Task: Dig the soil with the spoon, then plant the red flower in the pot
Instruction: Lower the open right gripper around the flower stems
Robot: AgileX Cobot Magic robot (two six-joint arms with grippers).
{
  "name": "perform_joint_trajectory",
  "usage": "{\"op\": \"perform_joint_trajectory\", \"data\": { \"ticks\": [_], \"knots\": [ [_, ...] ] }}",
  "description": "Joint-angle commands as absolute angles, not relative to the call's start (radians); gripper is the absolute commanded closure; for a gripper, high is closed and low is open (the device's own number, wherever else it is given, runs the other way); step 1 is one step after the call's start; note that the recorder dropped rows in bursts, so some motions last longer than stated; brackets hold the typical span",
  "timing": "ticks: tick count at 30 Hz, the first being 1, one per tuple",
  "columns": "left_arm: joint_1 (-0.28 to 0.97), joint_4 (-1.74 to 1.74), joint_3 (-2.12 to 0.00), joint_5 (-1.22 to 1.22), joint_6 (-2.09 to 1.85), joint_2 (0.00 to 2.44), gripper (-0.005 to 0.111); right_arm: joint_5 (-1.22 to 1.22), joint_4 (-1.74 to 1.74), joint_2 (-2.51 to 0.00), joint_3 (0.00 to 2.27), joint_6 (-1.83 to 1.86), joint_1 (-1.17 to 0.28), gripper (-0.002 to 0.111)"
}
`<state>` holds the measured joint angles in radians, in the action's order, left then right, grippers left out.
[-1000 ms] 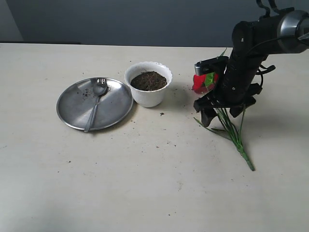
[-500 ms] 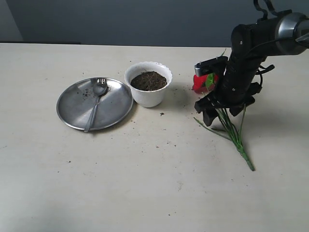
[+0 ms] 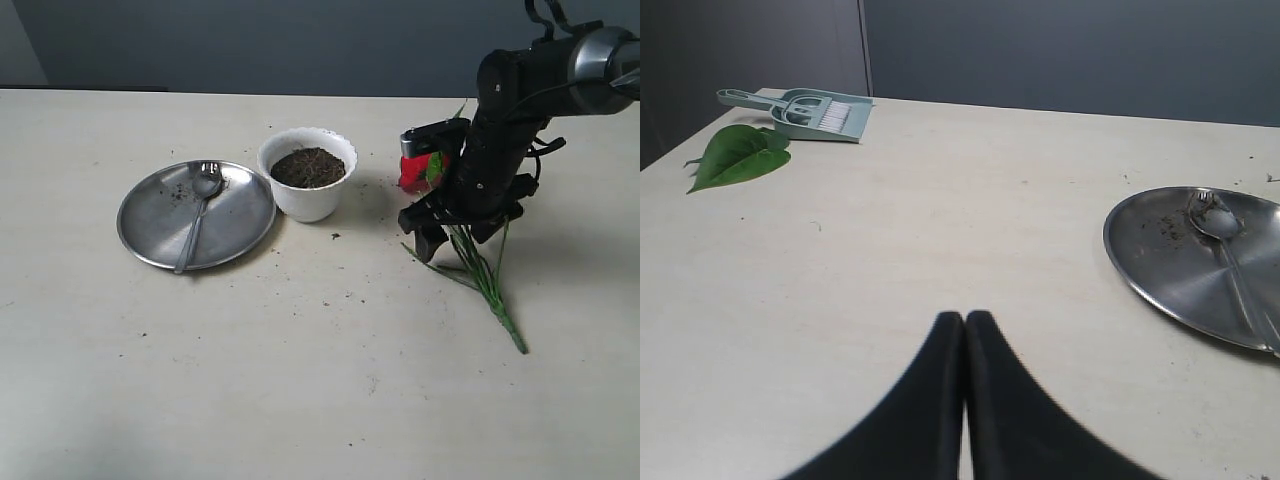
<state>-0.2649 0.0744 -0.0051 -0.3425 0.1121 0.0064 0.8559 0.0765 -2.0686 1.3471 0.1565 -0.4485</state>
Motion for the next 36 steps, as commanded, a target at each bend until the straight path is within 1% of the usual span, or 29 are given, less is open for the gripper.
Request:
{"op": "perform_joint_trajectory", "data": {
  "ticks": [1,3,6,36],
  "knots": [
    [-0.258,0.064,0.0,-0.336,0.112,0.0,0.106,0.865,0.076,-2.065,1.351,0.163,-0.459,0.034],
    [-0.258,0.064,0.0,-0.336,0.112,0.0,0.106,0.882,0.073,-2.065,1.351,0.165,-0.461,0.034],
    [-0.258,0.064,0.0,-0.336,0.112,0.0,0.106,0.891,0.069,-2.065,1.351,0.191,-0.461,0.028],
    [-0.258,0.064,0.0,-0.336,0.112,0.0,0.106,0.887,0.019,-2.12,1.351,0.229,-0.461,0.028]
  ]
}}
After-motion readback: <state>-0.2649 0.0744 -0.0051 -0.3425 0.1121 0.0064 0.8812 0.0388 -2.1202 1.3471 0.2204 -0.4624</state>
